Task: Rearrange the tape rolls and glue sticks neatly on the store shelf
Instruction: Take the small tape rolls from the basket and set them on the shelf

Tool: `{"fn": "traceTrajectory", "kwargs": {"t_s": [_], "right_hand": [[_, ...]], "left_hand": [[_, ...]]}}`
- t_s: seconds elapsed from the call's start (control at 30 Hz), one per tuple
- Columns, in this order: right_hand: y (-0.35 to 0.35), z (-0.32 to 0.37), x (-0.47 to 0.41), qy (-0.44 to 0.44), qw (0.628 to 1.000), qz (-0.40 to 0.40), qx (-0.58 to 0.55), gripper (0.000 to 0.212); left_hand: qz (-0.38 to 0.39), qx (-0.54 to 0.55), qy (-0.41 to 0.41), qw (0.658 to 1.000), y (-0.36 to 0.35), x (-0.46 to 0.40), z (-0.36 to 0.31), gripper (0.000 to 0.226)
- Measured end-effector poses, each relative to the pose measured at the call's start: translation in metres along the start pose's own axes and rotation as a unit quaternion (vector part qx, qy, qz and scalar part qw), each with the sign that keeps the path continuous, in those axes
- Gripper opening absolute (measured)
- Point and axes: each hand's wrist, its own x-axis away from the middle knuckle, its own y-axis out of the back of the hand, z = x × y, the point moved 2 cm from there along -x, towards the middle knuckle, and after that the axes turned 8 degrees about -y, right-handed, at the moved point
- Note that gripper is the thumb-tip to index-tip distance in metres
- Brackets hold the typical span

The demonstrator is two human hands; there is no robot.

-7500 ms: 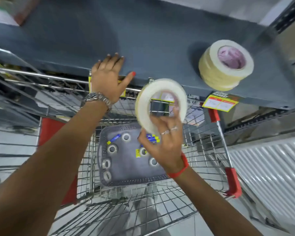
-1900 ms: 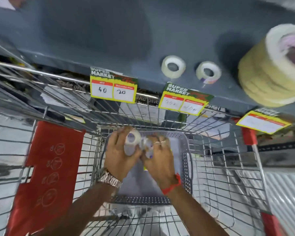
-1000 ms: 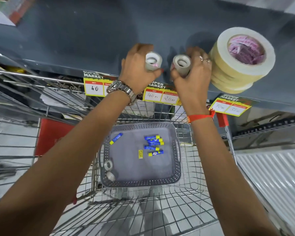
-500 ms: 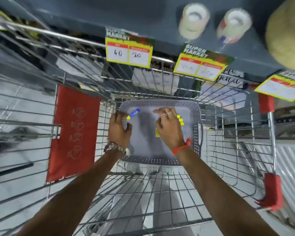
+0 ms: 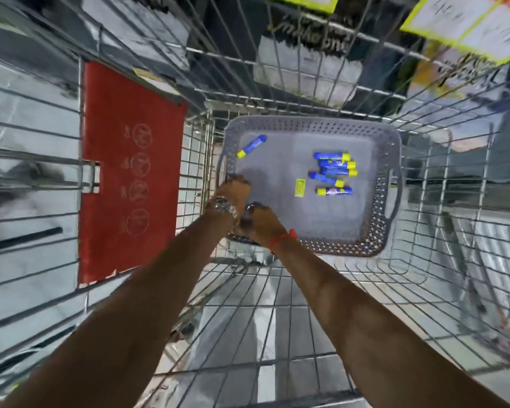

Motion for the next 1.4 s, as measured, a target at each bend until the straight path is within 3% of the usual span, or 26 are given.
{"fn": "traceTrajectory", "kwargs": {"t_s": [0.07, 0.13, 0.17, 0.3, 0.47, 0.63, 0.77, 0.93, 0.97, 1.03, 1.13, 1.2, 1.3, 1.4], "right_hand": [[0.0, 0.008, -0.002, 0.003, 0.999, 0.022, 0.029, 0.013], [0.003, 0.01, -0.004, -0.041, 0.998, 0.031, 0.025, 0.029], [0.003, 0.009, -0.007, -0.049, 0.998, 0.028, 0.022, 0.037], [0.001, 0.016, -0.009, -0.086, 0.992, 0.071, -0.062, 0.022], [0.001, 0.019, -0.008, -0.099, 0.989, 0.083, -0.071, 0.031], [0.009, 0.02, 0.001, -0.085, 0.99, 0.07, -0.084, 0.015], [0.012, 0.013, 0.01, -0.093, 0.992, 0.043, -0.08, 0.037], [0.041, 0.006, 0.026, -0.082, 0.995, 0.054, -0.007, 0.028], [0.05, 0.003, 0.029, -0.08, 0.996, 0.037, 0.01, 0.021], [0.077, 0.003, 0.045, -0.08, 0.995, -0.011, 0.051, 0.038], [0.127, 0.013, 0.082, -0.085, 0.983, -0.156, 0.043, 0.035], [0.16, 0.025, 0.115, -0.068, 0.959, -0.273, -0.026, 0.029], [0.21, 0.053, 0.168, -0.033, 0.901, -0.418, -0.111, 0.044], [0.259, 0.079, 0.199, 0.065, 0.83, -0.535, -0.144, 0.05]], "left_hand": [[-0.038, -0.063, -0.041, 0.996, 0.01, -0.006, -0.006, 0.016], [-0.081, -0.172, -0.113, 0.975, 0.073, 0.042, -0.058, 0.017], [-0.053, -0.175, -0.132, 0.974, 0.1, 0.063, -0.082, 0.019], [0.004, -0.248, -0.097, 0.964, 0.109, 0.062, -0.083, 0.03], [0.047, -0.241, -0.108, 0.963, 0.126, 0.071, -0.094, 0.03], [0.08, -0.281, -0.111, 0.95, 0.129, 0.072, -0.098, 0.028], [0.077, -0.269, -0.136, 0.95, 0.13, 0.078, -0.098, 0.029], [0.083, -0.202, -0.146, 0.965, 0.134, 0.083, -0.093, 0.049], [0.081, -0.185, -0.135, 0.97, 0.138, 0.086, -0.095, 0.055], [0.055, -0.146, -0.115, 0.981, 0.153, 0.099, -0.106, 0.064], [-0.005, -0.071, -0.12, 0.99, 0.183, 0.123, -0.127, 0.071], [-0.079, -0.027, -0.182, 0.98, 0.206, 0.145, -0.146, 0.083], [-0.212, 0.109, -0.262, 0.935, 0.249, 0.183, -0.184, 0.068], [-0.374, 0.266, -0.336, 0.823, 0.3, 0.227, -0.228, 0.05]]}}
